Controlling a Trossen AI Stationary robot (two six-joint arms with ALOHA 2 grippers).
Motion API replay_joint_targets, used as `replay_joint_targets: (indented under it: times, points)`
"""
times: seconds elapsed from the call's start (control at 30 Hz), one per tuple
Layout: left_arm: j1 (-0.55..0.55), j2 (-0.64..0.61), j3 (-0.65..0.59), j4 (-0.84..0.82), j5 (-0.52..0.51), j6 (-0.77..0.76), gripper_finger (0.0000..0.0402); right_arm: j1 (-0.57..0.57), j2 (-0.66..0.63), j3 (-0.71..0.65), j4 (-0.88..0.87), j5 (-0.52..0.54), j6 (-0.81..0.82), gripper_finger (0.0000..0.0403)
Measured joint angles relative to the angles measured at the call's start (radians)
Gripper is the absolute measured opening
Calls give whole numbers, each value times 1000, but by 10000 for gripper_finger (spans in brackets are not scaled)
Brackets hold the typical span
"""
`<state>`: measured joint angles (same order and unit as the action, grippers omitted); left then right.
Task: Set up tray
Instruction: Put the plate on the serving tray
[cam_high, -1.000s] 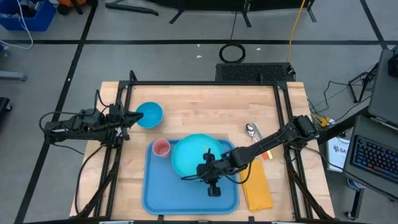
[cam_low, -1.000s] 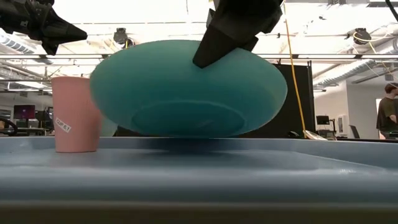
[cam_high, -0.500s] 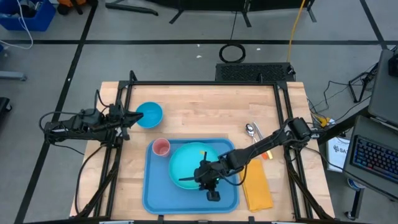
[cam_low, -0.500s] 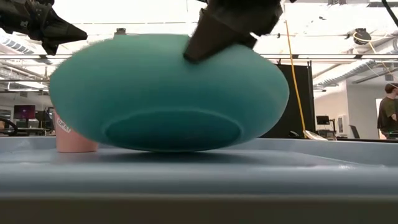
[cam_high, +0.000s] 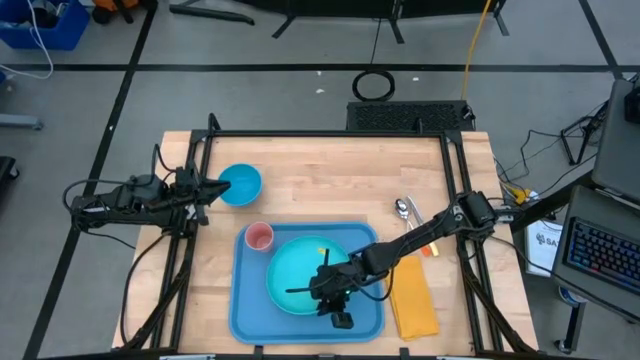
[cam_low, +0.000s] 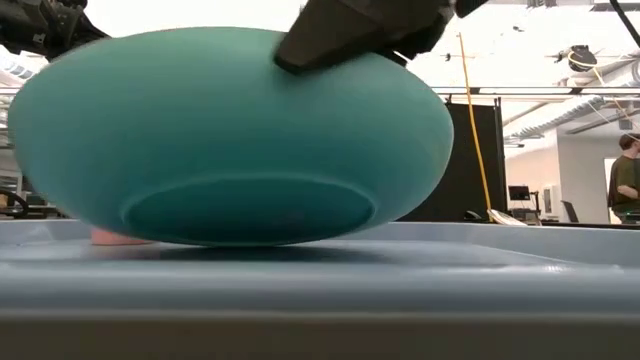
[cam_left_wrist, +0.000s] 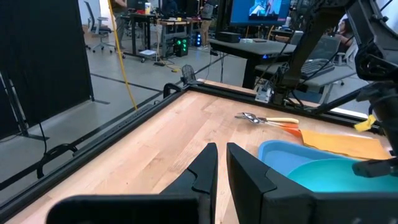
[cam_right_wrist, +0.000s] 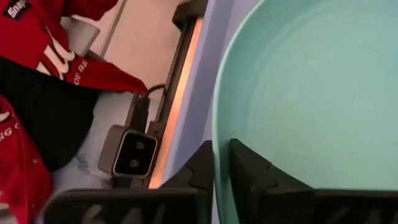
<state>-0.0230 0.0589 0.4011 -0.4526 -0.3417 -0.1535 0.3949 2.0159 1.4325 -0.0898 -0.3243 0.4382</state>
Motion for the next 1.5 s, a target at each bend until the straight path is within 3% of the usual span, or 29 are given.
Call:
replay_joint_targets:
  times: [0.23, 0.47, 1.0, 1.27, 1.5]
  points:
    - [0, 0, 0, 0, 0, 0, 35, 0, 2, -9, 7, -13, 80, 86]
    - [0, 0, 0, 0, 0, 0, 35, -1, 2, -22, 16, -2, 90, 115]
    - [0, 0, 0, 0, 0, -3, 35, -82, -49, -20, -47, 16, -39, 95]
    - [0, 0, 0, 0, 1, -2, 35, -147, -76, -20, -340, 279, -23, 99]
    - [0, 0, 0, 0, 0, 0, 35, -172, -76, -20, -371, 402, -59, 100]
